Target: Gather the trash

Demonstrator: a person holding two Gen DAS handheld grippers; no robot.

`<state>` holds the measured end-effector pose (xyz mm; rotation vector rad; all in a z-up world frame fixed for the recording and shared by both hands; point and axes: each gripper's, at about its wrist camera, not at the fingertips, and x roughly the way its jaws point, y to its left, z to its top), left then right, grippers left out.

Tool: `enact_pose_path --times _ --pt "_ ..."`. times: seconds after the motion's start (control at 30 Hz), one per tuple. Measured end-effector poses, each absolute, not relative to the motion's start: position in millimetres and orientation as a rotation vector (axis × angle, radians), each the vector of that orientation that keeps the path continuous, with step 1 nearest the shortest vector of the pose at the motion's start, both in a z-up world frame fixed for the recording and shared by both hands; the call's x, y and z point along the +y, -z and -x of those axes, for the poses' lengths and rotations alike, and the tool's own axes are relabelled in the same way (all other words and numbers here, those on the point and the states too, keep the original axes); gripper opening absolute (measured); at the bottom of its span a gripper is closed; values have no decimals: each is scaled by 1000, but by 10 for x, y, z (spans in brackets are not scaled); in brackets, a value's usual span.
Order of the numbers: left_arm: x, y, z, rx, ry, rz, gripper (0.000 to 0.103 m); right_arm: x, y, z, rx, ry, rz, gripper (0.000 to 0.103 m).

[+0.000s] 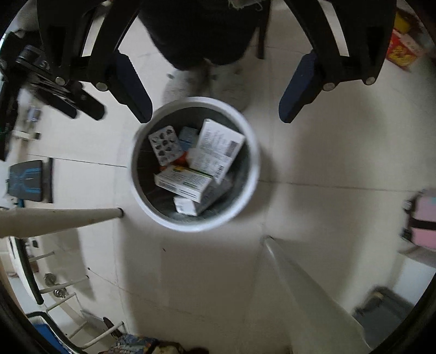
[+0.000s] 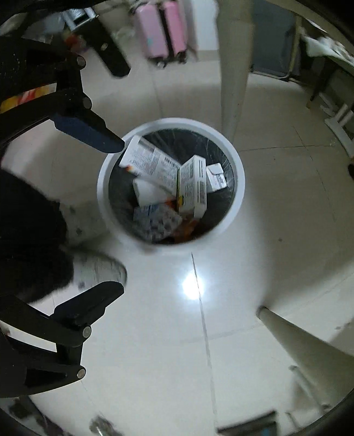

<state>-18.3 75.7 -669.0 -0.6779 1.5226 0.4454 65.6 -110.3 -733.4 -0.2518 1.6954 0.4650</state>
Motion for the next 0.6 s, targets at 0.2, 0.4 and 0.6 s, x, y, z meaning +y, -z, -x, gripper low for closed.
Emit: enact_pose_path --times 0.2,0.4,0.6 --pt "627 5808 331 1466 -507 589 95 -1088 6571 -572 1602 -469 380 97" --pt "475 4853 479 1419 -502 582 95 -1154 5541 -441 1563 -487 401 98" --pt "278 3937 676 1385 -480 538 95 -1295 4408 -284 1522 -525 393 98"
